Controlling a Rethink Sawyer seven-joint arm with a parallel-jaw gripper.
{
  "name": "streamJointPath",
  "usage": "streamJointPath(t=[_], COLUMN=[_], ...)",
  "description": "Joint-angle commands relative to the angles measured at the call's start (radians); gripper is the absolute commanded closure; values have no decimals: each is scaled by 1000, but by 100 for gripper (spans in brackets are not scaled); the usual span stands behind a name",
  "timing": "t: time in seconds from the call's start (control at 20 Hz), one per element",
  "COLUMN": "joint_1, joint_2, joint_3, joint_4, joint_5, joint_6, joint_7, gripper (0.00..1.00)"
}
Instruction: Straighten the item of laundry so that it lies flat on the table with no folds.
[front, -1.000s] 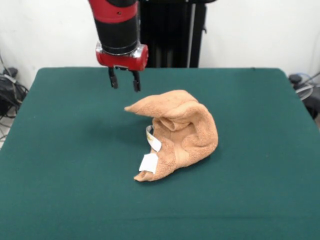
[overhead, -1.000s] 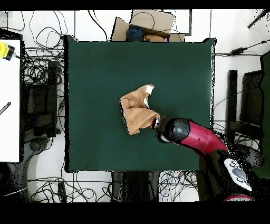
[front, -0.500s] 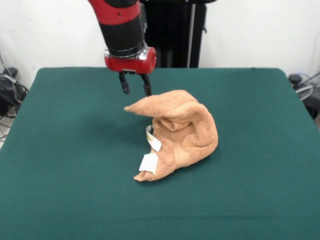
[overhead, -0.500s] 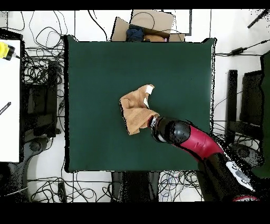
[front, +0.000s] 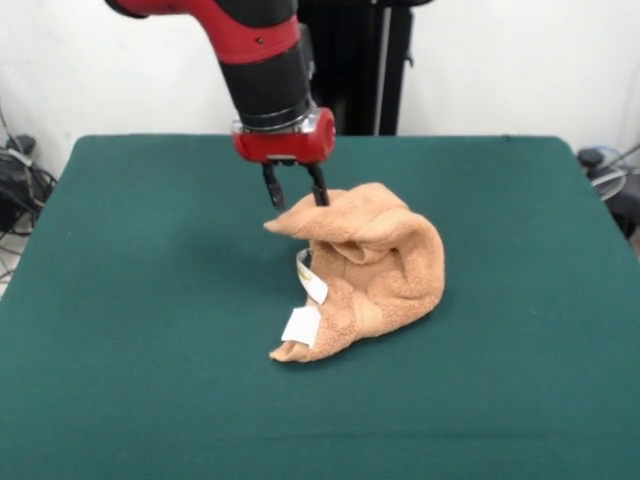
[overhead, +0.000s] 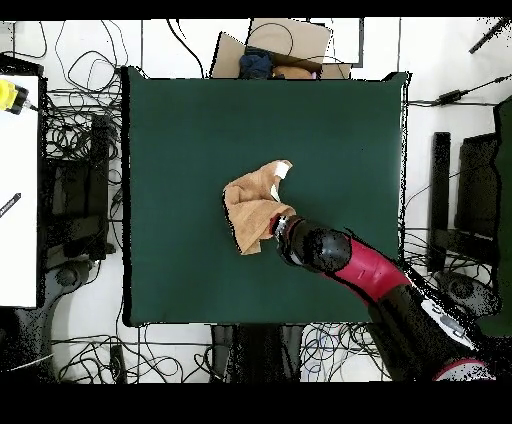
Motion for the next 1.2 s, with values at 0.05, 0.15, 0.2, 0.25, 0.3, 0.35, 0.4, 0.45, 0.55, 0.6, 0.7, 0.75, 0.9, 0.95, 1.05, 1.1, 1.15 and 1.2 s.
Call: streamJointPath(t=[0.05,0.15,0.2,0.25,0.3,0.35,0.4,0.45,0.55,0.6,0.7,0.75,0.9,0.95,1.05,1.1,1.15,1.2], joint_1=[-43,-52,-59,-67,-67,-67,-66,-66,-69,-70,-76,-77,-74,-74,-73,-73,-73,-74], joint_2=[53,56,59,62,66,67,67,67,65,66,55,56,45,40,40,41,39,38], joint_3=[171,184,192,200,200,203,207,210,218,222,233,237,240,243,247,250,254,258], joint_4=[69,70,72,74,72,72,72,72,73,71,76,75,75,77,81,79,82,83], joint_5=[-16,-17,-21,-26,-27,-25,-23,-22,-19,-17,-13,-10,-3,-2,-3,-3,-3,-3], joint_6=[-125,-129,-134,-139,-140,-140,-139,-138,-132,-128,-118,-115,-102,-101,-108,-107,-109,-110], joint_7=[133,134,132,129,129,130,132,133,133,132,134,135,140,141,146,145,146,147], gripper=[0,0,0,0,0,0,0,0,0,0,0,0,0,0,0,0,0,0])
